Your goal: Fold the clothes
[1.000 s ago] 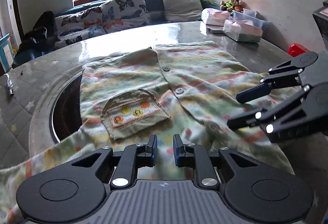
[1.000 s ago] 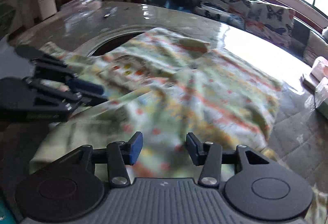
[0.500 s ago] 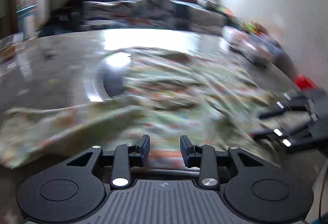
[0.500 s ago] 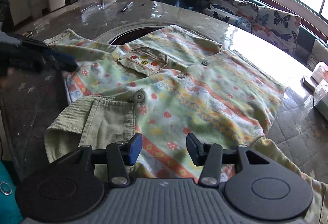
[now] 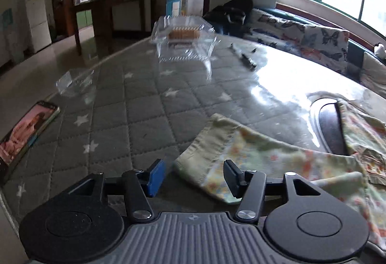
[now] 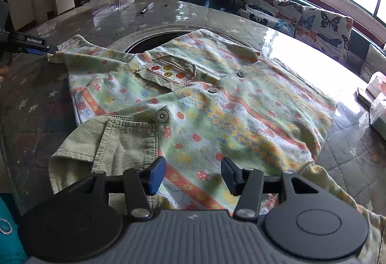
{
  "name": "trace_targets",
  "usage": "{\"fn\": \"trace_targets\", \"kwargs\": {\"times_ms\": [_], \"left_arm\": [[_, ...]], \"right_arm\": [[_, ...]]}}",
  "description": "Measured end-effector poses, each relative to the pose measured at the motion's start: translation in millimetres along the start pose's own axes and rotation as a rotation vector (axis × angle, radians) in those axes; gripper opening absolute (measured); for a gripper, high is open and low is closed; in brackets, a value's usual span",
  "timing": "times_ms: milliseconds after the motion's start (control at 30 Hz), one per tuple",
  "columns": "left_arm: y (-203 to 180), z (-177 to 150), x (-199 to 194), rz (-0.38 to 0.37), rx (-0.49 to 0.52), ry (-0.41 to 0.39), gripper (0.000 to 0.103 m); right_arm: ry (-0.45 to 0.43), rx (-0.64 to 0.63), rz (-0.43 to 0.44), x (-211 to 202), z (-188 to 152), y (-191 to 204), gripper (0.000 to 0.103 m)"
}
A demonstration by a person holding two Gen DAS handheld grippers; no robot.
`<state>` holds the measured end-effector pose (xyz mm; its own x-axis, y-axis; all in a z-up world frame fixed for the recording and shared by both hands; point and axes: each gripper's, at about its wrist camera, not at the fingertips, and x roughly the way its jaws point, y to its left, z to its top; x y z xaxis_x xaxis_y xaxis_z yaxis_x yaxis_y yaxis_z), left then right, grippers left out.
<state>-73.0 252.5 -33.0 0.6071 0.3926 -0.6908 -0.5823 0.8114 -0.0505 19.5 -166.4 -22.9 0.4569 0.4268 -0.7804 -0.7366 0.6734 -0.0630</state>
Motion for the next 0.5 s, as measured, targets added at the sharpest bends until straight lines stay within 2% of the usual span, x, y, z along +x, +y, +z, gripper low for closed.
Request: {"fn": "trace_targets", "kwargs": {"times_ms": [133, 167, 233, 300, 400, 500], "left_arm": [[-1.6, -0.3, 8.6, 0.013, 0.005, -0.008, 0.055], [-2.5, -0.2, 9.5, 0.019, 0.010, -0.014, 0.052], [-3.8, 1.0, 10.2, 0.005, 0.016, -0.023, 0.028], [-5.0, 3.7, 11.4, -0.018, 0.023, -0.026, 0.015], [-8.7, 19.0, 14.3, -0.031, 0.027, -0.049, 0.012], [-16.9, 42.7, 4.8, -0.061, 0.040, -0.124, 0.011]], "right_arm": [[0.003, -0.002, -0.003, 0.2, 0.6, 0.2, 0.053], [0.003, -0.003, -0.004, 0.2, 1.0, 0.2, 0.053], [0.002, -0.003, -0.007, 0.2, 1.8, 0.1, 0.053], [0.000, -0.007, -0.010, 0.2, 3.6, 0.2, 0.053], [-0.013, -0.015, -0.017, -1.7, 8.6, 0.4, 0.054], [-0.047, -0.018, -0.019, -5.0, 16.6, 3.8, 0.054]]}}
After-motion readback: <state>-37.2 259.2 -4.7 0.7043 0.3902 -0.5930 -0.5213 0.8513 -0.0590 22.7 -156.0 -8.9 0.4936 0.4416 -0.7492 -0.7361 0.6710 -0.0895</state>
